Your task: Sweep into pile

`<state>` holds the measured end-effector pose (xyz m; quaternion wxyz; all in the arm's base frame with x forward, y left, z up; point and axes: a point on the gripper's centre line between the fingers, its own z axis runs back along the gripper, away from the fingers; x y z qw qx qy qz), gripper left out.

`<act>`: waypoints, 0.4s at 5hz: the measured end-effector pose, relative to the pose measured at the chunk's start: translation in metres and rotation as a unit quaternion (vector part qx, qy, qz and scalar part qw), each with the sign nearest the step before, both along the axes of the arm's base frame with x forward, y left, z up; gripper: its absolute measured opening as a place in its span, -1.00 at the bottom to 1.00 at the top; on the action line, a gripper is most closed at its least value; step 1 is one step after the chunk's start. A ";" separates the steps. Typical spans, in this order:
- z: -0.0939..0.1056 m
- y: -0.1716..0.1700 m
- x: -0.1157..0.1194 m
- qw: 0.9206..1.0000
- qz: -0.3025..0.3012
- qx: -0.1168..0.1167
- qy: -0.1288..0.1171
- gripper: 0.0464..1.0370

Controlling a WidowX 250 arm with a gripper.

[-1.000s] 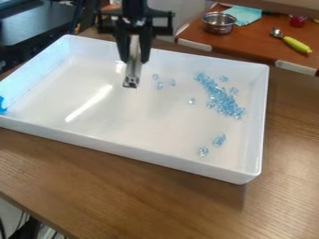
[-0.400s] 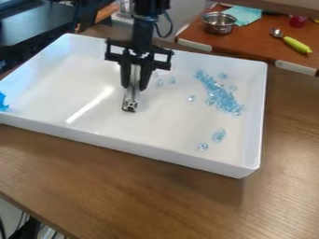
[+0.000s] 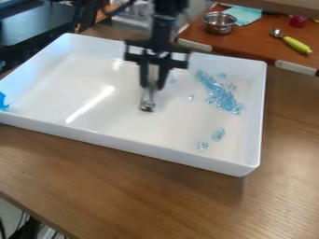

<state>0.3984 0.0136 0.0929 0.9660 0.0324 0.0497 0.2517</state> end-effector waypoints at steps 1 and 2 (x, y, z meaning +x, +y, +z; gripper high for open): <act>0.001 -0.030 0.006 1.000 -0.016 -0.017 0.011 -0.42; 0.000 -0.037 0.016 1.000 -0.001 -0.026 0.018 -0.42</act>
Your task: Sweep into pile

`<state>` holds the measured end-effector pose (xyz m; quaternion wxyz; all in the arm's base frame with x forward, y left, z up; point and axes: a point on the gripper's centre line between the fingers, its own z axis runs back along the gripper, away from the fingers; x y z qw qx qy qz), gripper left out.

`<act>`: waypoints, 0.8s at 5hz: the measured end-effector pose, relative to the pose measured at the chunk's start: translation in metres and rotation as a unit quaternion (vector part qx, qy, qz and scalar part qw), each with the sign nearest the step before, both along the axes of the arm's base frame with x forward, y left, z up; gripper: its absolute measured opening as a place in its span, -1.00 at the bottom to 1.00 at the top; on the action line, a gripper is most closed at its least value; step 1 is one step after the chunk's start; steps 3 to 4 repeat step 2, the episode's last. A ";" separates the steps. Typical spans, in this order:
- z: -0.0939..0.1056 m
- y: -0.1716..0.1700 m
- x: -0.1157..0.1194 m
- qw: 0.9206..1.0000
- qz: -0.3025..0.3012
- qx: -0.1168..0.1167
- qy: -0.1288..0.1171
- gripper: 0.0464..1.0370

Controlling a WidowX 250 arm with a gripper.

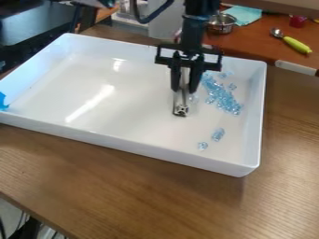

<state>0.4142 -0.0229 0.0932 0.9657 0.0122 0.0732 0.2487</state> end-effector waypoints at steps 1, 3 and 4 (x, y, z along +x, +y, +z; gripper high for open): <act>-0.001 -0.013 0.012 1.000 0.001 -0.004 -0.004 -0.42; 0.001 -0.023 0.024 1.000 0.004 -0.007 -0.009 -0.42; 0.001 -0.023 0.024 1.000 0.004 -0.007 -0.009 -0.42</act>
